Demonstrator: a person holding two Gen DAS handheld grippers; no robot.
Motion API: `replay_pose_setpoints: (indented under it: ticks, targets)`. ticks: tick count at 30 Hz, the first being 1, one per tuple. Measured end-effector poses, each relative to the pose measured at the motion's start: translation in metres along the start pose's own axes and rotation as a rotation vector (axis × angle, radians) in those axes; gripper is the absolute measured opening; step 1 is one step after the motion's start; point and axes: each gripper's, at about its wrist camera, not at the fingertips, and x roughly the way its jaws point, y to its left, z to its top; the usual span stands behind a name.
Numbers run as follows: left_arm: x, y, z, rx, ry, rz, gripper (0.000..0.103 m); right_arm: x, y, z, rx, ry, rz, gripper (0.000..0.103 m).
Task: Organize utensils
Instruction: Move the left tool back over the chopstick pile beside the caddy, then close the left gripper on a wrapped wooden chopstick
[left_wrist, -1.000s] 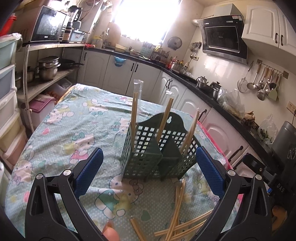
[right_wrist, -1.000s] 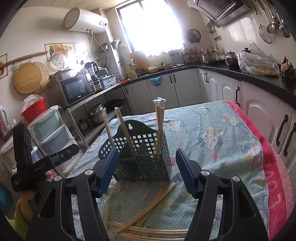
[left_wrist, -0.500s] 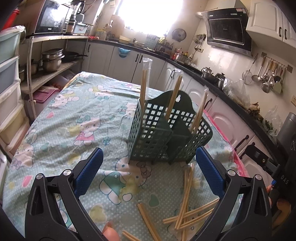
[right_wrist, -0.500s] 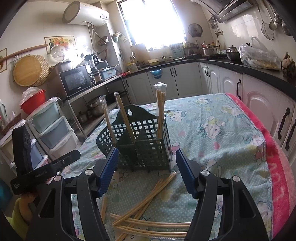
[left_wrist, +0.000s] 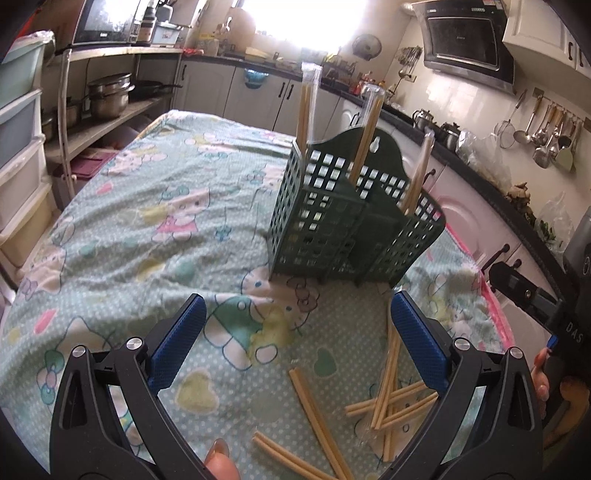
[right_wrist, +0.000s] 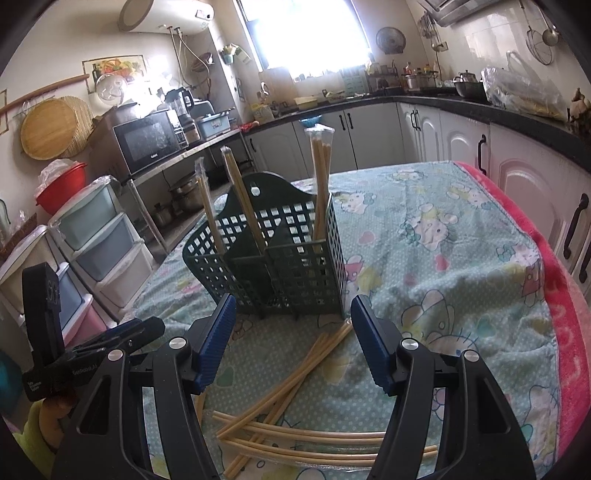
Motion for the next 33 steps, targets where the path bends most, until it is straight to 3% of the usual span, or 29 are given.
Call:
replay_pose_setpoints:
  ticks: [14,19,29,33]
  targets:
    - [0.019,-0.004,-0.017,0.037,0.094,0.007,0.092,0.023,-0.010,-0.011,0.014,0.077,-0.024,0.062]
    - [0.029,-0.002,-0.025,0.013,0.150,-0.046,0.092,0.033,-0.015,-0.015,0.017,0.103,-0.035,0.062]
    - [0.046,0.003,-0.036,-0.043,0.250,-0.118,0.058,0.066,-0.021,-0.018,0.012,0.177,-0.054,0.062]
    - [0.050,0.003,-0.038,-0.054,0.273,-0.124,0.052,0.085,-0.026,-0.019,0.019,0.220,-0.051,0.050]
